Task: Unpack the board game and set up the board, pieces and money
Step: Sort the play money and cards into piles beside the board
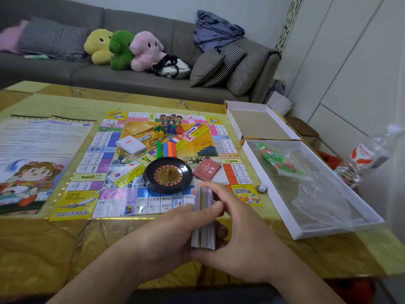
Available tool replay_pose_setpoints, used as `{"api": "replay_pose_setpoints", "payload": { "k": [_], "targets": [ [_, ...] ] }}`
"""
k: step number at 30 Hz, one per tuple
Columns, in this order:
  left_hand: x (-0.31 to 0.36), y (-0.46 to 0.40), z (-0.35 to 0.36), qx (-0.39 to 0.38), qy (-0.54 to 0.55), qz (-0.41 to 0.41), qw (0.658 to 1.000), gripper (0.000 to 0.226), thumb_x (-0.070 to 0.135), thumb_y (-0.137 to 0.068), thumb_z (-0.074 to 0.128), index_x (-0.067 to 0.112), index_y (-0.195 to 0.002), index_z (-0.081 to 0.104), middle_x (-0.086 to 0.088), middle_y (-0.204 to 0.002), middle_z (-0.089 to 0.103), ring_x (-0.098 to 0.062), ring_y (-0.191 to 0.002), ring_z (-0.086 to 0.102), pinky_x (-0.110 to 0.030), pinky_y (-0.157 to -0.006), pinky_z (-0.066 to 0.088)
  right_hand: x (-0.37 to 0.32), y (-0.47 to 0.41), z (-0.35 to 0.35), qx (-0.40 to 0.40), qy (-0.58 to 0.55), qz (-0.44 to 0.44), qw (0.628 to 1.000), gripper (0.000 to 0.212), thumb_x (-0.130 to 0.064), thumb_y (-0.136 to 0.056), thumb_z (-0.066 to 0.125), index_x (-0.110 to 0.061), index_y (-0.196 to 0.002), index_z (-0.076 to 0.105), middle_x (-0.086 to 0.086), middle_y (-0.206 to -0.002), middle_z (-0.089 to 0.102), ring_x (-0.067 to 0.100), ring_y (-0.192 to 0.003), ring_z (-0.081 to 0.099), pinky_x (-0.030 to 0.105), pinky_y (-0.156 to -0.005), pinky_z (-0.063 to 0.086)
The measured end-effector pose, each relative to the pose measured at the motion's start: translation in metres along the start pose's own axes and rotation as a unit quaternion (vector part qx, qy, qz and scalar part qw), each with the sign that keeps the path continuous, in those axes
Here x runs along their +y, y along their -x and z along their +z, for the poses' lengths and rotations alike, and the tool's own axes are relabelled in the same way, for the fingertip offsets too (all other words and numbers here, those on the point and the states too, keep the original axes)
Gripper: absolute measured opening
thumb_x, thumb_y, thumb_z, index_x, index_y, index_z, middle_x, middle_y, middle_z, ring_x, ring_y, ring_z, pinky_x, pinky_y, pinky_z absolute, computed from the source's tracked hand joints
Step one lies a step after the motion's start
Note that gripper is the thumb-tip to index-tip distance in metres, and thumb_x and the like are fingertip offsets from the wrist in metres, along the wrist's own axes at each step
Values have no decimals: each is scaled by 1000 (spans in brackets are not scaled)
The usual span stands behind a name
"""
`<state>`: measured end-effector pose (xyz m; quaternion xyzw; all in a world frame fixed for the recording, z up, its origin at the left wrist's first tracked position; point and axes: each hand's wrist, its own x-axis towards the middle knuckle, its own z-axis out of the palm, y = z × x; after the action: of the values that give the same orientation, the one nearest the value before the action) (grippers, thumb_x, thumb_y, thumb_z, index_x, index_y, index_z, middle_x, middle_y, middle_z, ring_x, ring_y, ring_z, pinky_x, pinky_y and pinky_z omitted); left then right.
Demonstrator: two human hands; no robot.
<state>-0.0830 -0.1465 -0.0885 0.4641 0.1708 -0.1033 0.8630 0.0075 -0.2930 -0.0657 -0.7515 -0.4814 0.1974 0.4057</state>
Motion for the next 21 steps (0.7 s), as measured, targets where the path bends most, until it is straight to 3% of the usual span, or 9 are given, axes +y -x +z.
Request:
{"api": "replay_pose_setpoints", "payload": {
  "k": [5,8,10,12,14,17,18,20,21],
  "targets": [
    [-2,0,-2,3,10,4,1000,55,39,-84,79,5,-126,68,-21,-105,61,-31,-98,60,-38,-86,52,3,-2,1,7,-10,10,1000,94,-27,-72,97,-57,-139,39,-38,-125,54,-13,-119,57,9,-82,54],
    [-2,-1,1,62,-59,14,996,42,47,-87,79,17,-116,75,-23,-106,68,-37,-103,69,-43,-98,55,9,-1,-2,-67,-46,48,996,115,-33,-71,97,-64,-151,20,-45,-140,41,-19,-132,44,11,-99,48],
    [-2,-4,-2,133,-194,45,971,45,59,-87,72,25,-116,69,-8,-93,72,-20,-87,71,-37,-86,60,14,-3,-5,-61,-75,54,994,104,-47,-76,91,-62,-153,22,-35,-150,41,-10,-141,41,22,-110,43],
    [-4,-4,-4,186,-355,91,912,40,59,-95,62,24,-114,53,-2,-84,68,-11,-69,65,-35,-70,59,16,-6,-7,19,-128,69,989,68,-59,-80,75,-51,-142,48,-21,-136,60,2,-131,56,30,-104,48],
    [-9,-4,-5,214,-496,134,831,31,52,-102,54,26,-106,38,3,-82,63,-10,-63,61,-36,-58,49,15,-10,-6,79,-126,88,985,44,-58,-85,65,-39,-125,64,-13,-115,72,6,-112,67,34,-95,55],
    [-13,-1,3,221,-684,142,681,25,46,-107,43,28,-114,27,10,-100,55,-11,-87,68,-26,-56,43,14,-12,5,85,-48,100,990,24,-49,-94,64,-30,-103,74,-8,-96,75,10,-94,70,42,-86,60],
    [-14,0,5,219,-716,145,647,24,42,-108,41,27,-118,26,9,-107,52,-12,-93,67,-25,-59,43,14,-14,8,86,-19,101,991,18,-44,-97,65,-29,-98,75,-9,-93,75,10,-91,70,41,-82,61],
    [-14,0,5,207,-743,142,621,23,37,-108,40,25,-119,24,6,-112,46,-12,-98,64,-26,-63,43,16,-15,11,93,29,99,990,10,-35,-99,66,-32,-94,74,-13,-90,74,7,-89,69,35,-75,60],
    [-11,1,6,201,-733,134,635,24,39,-106,43,27,-116,25,7,-111,47,-11,-97,63,-26,-64,44,18,-15,10,100,40,97,989,9,-33,-99,67,-32,-95,74,-15,-90,74,5,-89,69,33,-75,61]
  ]
}}
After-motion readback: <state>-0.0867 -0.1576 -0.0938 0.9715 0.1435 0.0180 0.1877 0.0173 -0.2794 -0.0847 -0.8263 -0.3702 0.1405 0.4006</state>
